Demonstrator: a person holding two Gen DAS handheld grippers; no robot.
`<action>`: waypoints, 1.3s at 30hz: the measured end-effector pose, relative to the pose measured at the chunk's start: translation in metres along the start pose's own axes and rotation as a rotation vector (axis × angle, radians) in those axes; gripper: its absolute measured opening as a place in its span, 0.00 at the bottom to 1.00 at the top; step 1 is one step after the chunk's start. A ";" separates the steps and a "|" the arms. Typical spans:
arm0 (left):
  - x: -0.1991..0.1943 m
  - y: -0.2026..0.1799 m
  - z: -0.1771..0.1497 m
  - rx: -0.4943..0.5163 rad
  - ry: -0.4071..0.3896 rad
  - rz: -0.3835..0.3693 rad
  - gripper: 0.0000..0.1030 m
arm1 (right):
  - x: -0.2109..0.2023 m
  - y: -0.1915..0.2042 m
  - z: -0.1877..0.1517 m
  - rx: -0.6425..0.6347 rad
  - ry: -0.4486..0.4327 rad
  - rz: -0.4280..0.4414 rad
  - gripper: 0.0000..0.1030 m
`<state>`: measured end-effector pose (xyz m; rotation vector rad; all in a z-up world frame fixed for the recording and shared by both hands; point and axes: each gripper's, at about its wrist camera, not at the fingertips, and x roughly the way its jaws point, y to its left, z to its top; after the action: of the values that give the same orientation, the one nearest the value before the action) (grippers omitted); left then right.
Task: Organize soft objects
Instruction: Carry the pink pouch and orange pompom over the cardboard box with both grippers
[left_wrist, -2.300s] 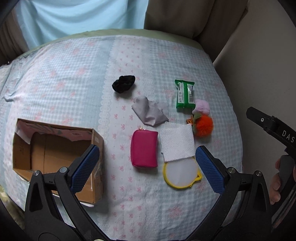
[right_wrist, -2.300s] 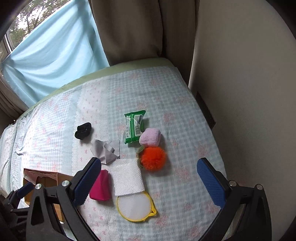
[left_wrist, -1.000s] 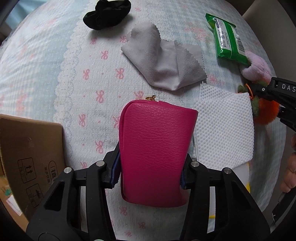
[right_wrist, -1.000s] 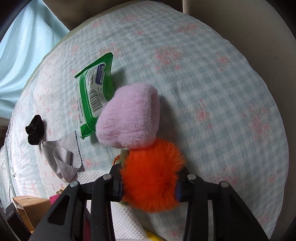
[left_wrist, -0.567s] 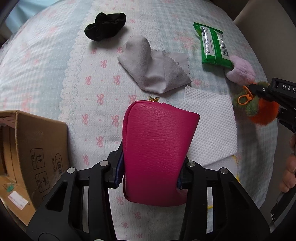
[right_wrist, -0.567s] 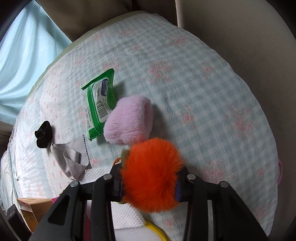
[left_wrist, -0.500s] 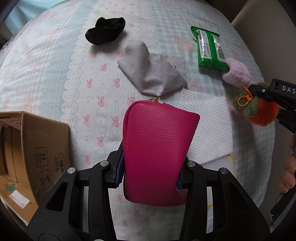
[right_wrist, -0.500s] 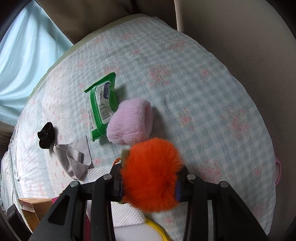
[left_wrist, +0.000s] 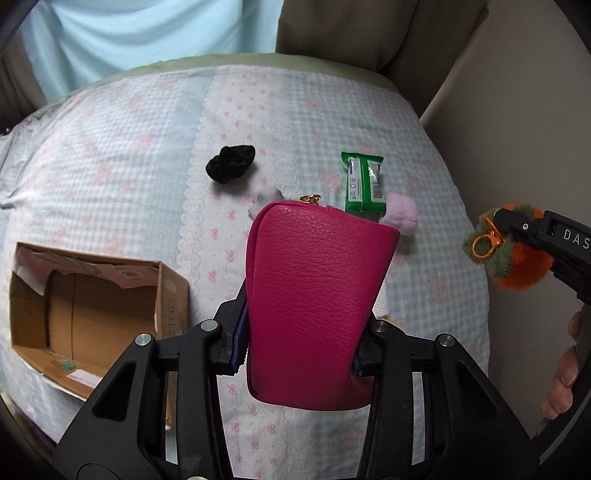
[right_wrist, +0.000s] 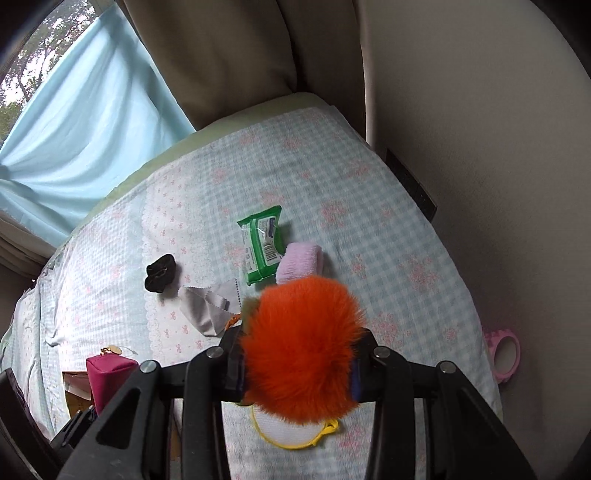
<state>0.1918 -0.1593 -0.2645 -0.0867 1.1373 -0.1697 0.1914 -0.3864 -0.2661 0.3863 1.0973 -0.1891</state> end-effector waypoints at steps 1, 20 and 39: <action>-0.010 0.001 0.003 -0.001 -0.016 0.000 0.36 | -0.012 0.005 0.000 -0.012 -0.009 0.003 0.35; -0.159 0.175 -0.001 -0.072 -0.146 0.035 0.36 | -0.119 0.208 -0.079 -0.279 -0.058 0.141 0.35; -0.038 0.352 -0.016 0.105 0.183 0.048 0.36 | 0.029 0.370 -0.188 -0.264 0.244 0.073 0.35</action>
<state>0.1934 0.1940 -0.2920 0.0499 1.3093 -0.1975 0.1735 0.0283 -0.2884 0.2153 1.3272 0.0705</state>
